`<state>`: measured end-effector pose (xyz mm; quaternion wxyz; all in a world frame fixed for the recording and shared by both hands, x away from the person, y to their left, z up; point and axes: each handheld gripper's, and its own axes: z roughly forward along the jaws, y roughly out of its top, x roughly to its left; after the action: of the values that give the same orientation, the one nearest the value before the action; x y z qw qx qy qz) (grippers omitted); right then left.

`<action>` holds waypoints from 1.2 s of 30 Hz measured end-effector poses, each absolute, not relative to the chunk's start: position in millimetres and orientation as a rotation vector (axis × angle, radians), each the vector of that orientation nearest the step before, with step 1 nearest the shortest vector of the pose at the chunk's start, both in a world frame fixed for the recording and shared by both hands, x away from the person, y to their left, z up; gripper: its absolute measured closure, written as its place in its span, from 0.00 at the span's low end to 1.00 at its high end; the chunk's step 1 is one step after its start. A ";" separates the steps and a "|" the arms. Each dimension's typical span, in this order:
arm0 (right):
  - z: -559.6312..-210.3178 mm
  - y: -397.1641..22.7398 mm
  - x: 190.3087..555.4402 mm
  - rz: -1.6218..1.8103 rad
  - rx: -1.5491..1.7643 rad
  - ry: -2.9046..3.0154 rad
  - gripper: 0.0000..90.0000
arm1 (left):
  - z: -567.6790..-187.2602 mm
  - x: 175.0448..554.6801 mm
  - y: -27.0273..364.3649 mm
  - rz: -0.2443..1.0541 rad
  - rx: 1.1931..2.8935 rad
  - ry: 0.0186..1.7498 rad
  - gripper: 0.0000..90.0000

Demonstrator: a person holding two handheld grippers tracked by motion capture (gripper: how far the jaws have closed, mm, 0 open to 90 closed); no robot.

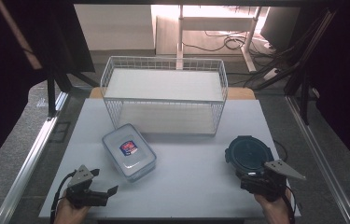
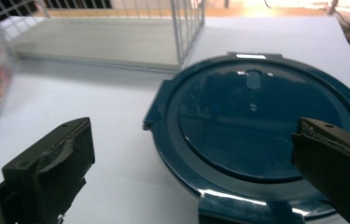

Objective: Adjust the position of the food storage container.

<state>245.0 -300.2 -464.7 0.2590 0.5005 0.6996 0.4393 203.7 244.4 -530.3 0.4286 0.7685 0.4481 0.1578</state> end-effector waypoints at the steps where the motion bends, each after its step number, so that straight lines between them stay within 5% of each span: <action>1: -464.3 -300.1 244.4 1.196 1.341 1.901 0.00 | -530.0 203.8 246.3 0.399 1.906 1.123 0.02; 25: -464.5 -283.2 246.7 1.113 1.212 2.067 0.00 | -536.2 206.8 251.9 0.332 1.856 1.087 0.01; 30: -459.2 -277.4 252.3 1.095 1.252 2.098 0.32 | -537.5 207.5 251.5 0.308 1.851 1.091 0.01; 31: -459.2 -277.4 252.3 1.095 1.252 2.098 0.32 | -537.5 207.5 251.5 0.308 1.851 1.091 0.01; 32: -457.1 -276.8 254.8 1.091 1.234 2.120 0.52 | -537.7 207.7 251.5 0.302 1.851 1.090 0.01; 36: -454.6 -275.0 260.2 1.093 1.162 2.187 0.79 | -538.1 208.1 251.6 0.292 1.848 1.089 0.01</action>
<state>260.2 -275.0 -454.6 0.2155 0.4193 0.7888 0.3944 208.1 251.6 -538.1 0.4693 0.7538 0.4442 0.1191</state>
